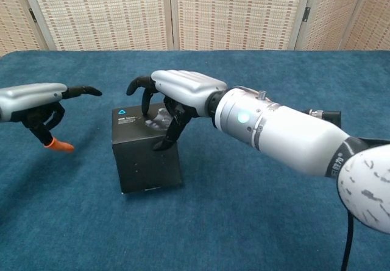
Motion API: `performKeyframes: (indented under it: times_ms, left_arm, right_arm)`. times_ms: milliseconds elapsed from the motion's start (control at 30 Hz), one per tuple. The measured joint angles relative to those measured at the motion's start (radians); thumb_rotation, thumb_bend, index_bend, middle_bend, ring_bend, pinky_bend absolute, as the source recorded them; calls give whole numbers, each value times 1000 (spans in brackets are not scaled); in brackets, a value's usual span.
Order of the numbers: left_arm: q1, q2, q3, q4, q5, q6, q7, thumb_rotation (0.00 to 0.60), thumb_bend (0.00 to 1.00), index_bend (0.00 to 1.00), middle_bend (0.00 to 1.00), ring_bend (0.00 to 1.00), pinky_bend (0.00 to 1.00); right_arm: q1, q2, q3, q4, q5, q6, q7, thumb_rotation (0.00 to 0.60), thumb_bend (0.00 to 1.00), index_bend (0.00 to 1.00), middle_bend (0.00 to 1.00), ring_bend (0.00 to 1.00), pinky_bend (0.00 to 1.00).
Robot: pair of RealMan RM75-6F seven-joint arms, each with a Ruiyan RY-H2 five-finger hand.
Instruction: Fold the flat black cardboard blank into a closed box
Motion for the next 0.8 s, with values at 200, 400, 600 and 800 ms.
performKeyframes:
  times_ms: [200, 400, 600, 800]
  left_arm:
    - [7, 61, -41, -92, -80, 55, 76, 600, 212, 0, 39, 718, 811]
    - [13, 79, -47, -115, -76, 59, 70, 600, 213, 0, 32, 709, 811]
    - [26, 83, -49, -120, -59, 82, 65, 600, 213, 0, 32, 709, 812]
    - [35, 81, -48, -121, -52, 109, 84, 600, 213, 0, 33, 693, 810]
  right_arm:
    - [-3, -46, -54, 122, -136, 62, -53, 600, 59, 325, 411, 734, 1000]
    - [-9, -112, -93, 251, -226, 106, -81, 600, 211, 474, 596, 742, 1000]
    - [-22, -161, -100, 332, -269, 131, -78, 600, 284, 513, 683, 745, 1000]
    - [-32, -159, -80, 331, -303, 188, -44, 600, 285, 513, 574, 746, 1000]
